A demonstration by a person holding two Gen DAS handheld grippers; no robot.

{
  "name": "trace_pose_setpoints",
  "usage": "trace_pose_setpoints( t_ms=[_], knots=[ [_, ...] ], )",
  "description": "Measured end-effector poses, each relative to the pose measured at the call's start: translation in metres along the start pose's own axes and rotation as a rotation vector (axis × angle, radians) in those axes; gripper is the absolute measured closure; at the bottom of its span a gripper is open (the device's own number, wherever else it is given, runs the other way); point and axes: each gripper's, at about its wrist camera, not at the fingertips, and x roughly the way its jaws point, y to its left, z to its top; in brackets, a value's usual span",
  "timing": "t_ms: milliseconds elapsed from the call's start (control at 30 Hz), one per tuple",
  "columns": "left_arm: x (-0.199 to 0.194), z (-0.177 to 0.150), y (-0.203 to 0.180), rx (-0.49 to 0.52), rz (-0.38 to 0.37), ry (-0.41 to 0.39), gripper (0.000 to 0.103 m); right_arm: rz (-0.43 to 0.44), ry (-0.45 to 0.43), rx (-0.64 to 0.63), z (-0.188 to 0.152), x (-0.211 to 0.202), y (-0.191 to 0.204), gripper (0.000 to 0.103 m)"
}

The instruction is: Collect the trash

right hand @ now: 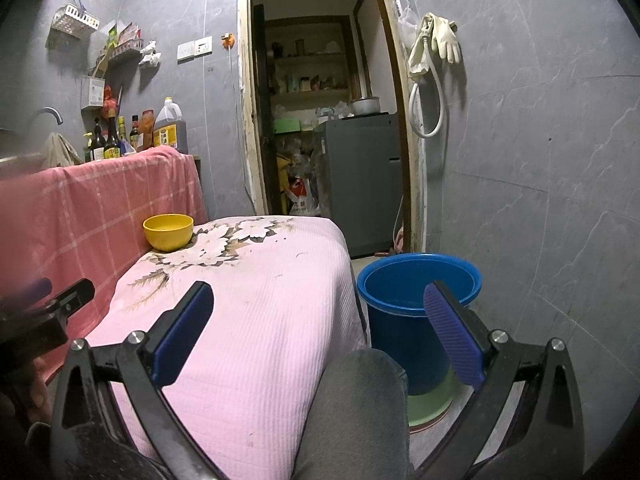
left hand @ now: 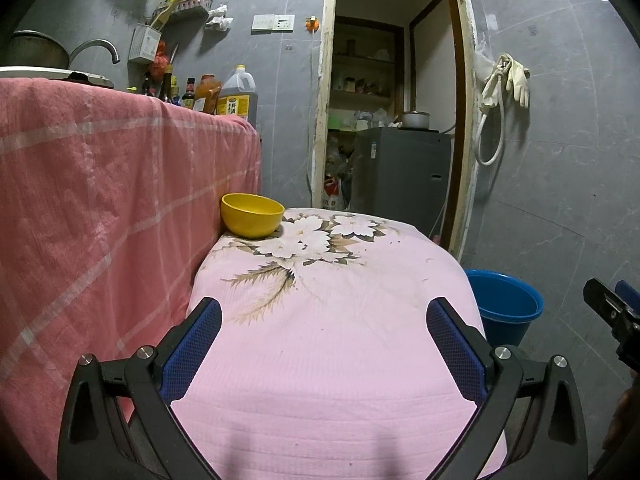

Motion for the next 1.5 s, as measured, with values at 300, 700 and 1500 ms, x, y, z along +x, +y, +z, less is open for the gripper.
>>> trace_pose_setpoints(
  t_ms=[300,700,1500],
  knots=[
    [0.0026,-0.0009,0.0008,-0.007,0.001,0.007,0.002,0.000,0.012,0.002,0.0003,0.0029,0.0023,0.000],
    [0.0032,-0.0018,0.0010,-0.007,0.002,0.009,0.002,0.000,0.017,0.003,0.0007,0.0038,0.0039,0.000],
    [0.0040,-0.0039,0.0017,-0.010,0.003,0.012,0.002,0.001,0.020,0.004,0.0005,0.0045,0.0038,0.000]
  ],
)
